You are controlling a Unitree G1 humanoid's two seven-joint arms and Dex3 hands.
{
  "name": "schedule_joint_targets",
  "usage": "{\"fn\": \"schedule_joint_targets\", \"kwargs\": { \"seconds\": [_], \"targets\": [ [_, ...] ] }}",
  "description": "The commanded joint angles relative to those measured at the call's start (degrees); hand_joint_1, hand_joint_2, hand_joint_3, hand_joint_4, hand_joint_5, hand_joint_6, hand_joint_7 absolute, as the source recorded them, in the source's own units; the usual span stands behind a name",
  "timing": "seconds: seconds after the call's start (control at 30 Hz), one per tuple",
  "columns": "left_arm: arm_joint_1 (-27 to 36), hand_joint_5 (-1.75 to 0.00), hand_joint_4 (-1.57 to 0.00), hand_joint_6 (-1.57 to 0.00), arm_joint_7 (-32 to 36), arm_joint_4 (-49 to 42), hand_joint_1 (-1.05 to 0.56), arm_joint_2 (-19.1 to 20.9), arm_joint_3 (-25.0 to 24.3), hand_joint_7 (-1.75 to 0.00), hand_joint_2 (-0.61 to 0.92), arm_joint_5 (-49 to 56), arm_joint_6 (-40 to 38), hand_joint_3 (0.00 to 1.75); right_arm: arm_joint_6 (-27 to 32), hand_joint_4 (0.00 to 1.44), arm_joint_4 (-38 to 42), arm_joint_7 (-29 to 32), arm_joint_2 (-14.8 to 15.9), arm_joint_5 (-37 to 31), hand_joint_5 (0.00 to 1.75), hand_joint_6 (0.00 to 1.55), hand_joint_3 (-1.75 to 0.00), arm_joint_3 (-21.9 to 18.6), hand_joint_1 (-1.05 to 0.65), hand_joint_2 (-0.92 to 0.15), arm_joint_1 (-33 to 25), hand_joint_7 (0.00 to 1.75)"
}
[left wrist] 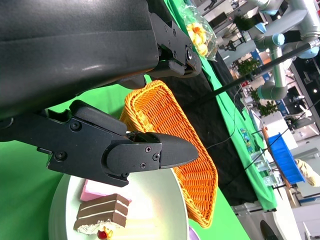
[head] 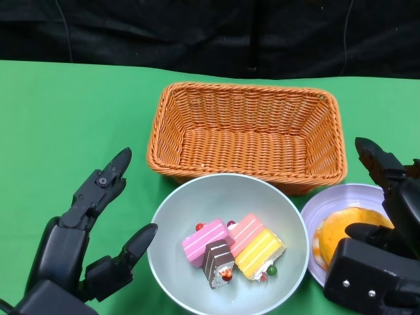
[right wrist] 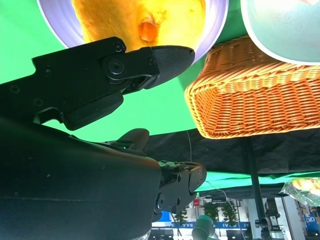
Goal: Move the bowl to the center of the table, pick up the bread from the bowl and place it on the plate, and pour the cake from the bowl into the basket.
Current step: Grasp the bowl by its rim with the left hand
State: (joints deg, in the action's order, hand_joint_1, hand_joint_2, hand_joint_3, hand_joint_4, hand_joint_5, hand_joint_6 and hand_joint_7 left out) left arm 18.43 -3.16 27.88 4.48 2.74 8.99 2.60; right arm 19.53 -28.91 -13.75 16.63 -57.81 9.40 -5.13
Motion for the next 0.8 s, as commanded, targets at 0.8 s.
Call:
{"fn": "schedule_joint_targets", "kwargs": {
  "seconds": [0.8],
  "targets": [
    [-3.88,-0.65,0.0,-0.4,-5.36,-8.83,-0.53,16.76,-2.01,-0.07,0.92,6.73,25.01,0.28,-17.16,0.41,-8.55,14.81,-8.18,25.65,0.92,0.41,-0.16,-8.21,-0.38,-0.92,-11.86,0.22]
  ]
}}
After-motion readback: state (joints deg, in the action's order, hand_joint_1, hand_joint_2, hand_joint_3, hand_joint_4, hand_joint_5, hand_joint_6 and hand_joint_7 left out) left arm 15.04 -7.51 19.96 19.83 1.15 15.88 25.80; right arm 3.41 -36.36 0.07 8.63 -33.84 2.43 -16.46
